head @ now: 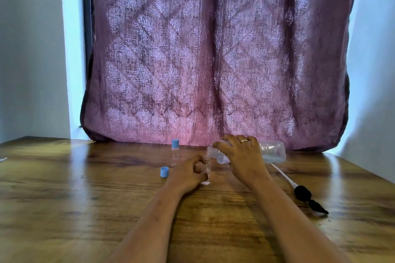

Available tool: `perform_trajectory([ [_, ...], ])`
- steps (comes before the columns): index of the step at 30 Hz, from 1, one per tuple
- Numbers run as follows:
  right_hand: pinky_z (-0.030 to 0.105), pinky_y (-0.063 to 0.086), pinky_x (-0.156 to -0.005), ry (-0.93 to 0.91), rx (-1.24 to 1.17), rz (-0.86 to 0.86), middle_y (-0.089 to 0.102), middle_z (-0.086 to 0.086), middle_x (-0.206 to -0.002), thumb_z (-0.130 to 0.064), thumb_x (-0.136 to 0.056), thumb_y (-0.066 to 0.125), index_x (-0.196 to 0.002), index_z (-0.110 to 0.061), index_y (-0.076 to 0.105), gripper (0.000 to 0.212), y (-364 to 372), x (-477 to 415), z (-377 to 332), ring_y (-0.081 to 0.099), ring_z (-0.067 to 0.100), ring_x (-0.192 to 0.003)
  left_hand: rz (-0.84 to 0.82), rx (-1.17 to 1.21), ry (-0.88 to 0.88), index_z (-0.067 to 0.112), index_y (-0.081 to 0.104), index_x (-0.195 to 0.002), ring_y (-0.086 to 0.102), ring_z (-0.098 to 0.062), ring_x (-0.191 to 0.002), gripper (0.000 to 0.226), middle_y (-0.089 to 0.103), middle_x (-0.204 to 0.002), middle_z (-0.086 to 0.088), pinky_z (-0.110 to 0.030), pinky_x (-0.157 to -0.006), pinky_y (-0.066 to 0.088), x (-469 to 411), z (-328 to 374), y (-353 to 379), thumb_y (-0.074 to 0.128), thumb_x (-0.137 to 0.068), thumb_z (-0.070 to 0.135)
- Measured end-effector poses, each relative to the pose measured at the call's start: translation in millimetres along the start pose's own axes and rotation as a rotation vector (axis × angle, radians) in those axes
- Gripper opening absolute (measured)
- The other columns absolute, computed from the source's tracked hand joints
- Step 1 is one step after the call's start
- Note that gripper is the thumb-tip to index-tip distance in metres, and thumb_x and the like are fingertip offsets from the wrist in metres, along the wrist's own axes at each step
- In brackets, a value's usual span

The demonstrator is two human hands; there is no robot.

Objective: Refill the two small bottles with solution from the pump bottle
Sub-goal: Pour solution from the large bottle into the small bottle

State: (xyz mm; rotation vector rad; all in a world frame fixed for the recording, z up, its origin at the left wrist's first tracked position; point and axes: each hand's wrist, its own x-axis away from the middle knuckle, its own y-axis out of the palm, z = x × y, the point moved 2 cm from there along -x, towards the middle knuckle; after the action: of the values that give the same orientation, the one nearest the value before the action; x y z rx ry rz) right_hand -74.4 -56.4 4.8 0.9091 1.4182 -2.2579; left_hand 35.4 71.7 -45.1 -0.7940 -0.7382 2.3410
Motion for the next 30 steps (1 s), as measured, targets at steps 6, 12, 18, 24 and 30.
perform_trajectory([
  [6,0.043,0.039,-0.088,0.002,-0.003,-0.007,0.056,-0.001,-0.126,0.0,-0.063,0.069,-0.119,-0.037,0.051,0.07,0.6,0.3,1.0,0.058,0.026,-0.106,-0.009,0.011,-0.013,0.031,0.057,-0.116,0.062,-0.014,-0.095,0.038,0.063,-0.091,0.01,-0.04,-0.09,0.052,0.1,1.1,-0.3,0.068,-0.08,0.026],
  [12,0.044,0.038,-0.088,-0.002,-0.008,-0.009,0.055,-0.002,-0.128,0.002,-0.064,0.066,-0.12,-0.037,0.051,0.07,0.2,-0.2,1.5,0.056,0.026,-0.108,-0.015,0.003,-0.016,0.033,0.056,-0.118,0.062,-0.014,-0.094,0.04,0.062,-0.093,0.01,-0.039,-0.088,0.052,2.0,1.8,-0.9,0.068,-0.08,0.028],
  [18,0.044,0.037,-0.089,-0.002,-0.007,-0.002,0.055,-0.001,-0.128,0.002,-0.064,0.065,-0.119,-0.036,0.053,0.069,-0.1,0.0,1.6,0.057,0.027,-0.107,-0.006,-0.006,-0.024,0.032,0.055,-0.121,0.062,-0.015,-0.097,0.043,0.063,-0.097,0.008,-0.039,-0.091,0.052,2.8,3.7,-1.3,0.068,-0.08,0.026],
  [24,0.042,0.029,-0.094,-0.015,-0.002,-0.028,0.045,-0.004,-0.137,-0.001,-0.072,0.057,-0.126,-0.04,0.042,0.068,-0.7,-0.8,2.1,0.049,0.025,-0.116,0.02,-0.022,-0.009,0.03,0.058,-0.118,0.063,-0.016,-0.098,0.041,0.068,-0.103,0.003,-0.038,-0.09,0.052,2.7,4.1,-0.8,0.068,-0.079,0.024],
  [30,0.041,0.029,-0.095,-0.024,-0.002,-0.019,0.044,-0.005,-0.138,-0.001,-0.072,0.057,-0.126,-0.041,0.041,0.069,-0.6,-0.4,2.1,0.048,0.024,-0.117,0.009,-0.022,-0.024,0.03,0.055,-0.124,0.061,-0.018,-0.103,0.046,0.067,-0.111,0.0,-0.041,-0.094,0.051,1.6,4.1,-0.5,0.068,-0.08,0.026],
])
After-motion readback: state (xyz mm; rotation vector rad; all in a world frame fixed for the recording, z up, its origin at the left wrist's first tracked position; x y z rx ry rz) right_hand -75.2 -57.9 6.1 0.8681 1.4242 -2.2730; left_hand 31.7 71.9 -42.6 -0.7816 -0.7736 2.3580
